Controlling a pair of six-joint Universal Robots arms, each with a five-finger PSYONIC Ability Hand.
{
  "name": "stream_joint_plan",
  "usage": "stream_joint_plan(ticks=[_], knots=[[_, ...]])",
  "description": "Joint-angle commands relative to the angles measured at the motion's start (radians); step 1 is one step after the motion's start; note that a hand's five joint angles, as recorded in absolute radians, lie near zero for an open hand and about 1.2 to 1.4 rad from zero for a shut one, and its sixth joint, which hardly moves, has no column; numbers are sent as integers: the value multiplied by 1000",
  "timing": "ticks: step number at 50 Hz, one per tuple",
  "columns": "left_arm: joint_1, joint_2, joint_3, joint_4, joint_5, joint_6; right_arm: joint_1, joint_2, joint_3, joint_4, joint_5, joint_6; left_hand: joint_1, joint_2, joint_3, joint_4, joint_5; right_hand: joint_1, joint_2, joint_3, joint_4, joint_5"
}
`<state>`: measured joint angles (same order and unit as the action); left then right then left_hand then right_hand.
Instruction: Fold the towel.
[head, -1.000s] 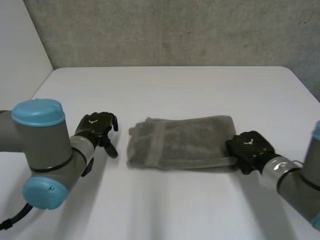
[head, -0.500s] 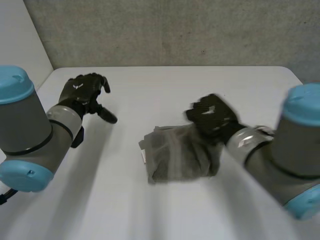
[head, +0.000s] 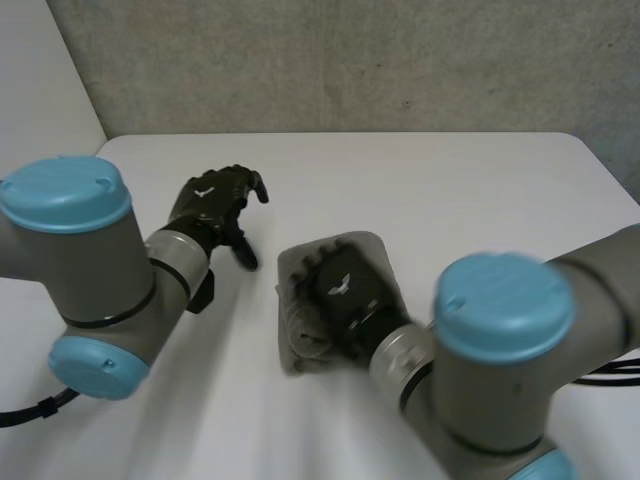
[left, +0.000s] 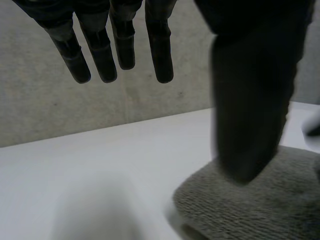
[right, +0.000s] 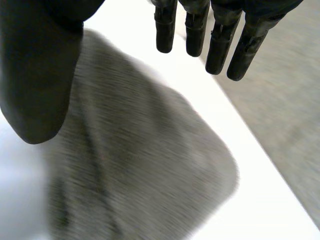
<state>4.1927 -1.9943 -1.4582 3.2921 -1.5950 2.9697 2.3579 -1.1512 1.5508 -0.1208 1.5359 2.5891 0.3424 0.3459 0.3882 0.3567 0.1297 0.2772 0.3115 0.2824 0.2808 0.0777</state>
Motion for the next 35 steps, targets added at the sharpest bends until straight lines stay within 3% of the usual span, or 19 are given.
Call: stream_joint_plan(ticks=[1, 8, 25, 35], knots=[[-68, -37, 27, 0, 0, -29, -158, -107, 26, 16, -2, 112, -47, -50, -93, -61, -8, -72, -106, -77, -75, -47], [-137, -112, 41, 0, 0, -74, -282, -98, 29, 66, -95, 161, -47, -50, -93, -61, -8, -89, -124, -95, -93, -64], [-138, -170, -25, -2, -16, -58, -312, 145, -23, 58, -244, 361, -47, -50, -93, -61, -8, -103, -137, -108, -106, -78], [-140, -173, -31, 1, -11, -52, -299, 182, -20, 0, -243, 359, -53, -56, -98, -67, -14, -103, -137, -108, -106, -78]])
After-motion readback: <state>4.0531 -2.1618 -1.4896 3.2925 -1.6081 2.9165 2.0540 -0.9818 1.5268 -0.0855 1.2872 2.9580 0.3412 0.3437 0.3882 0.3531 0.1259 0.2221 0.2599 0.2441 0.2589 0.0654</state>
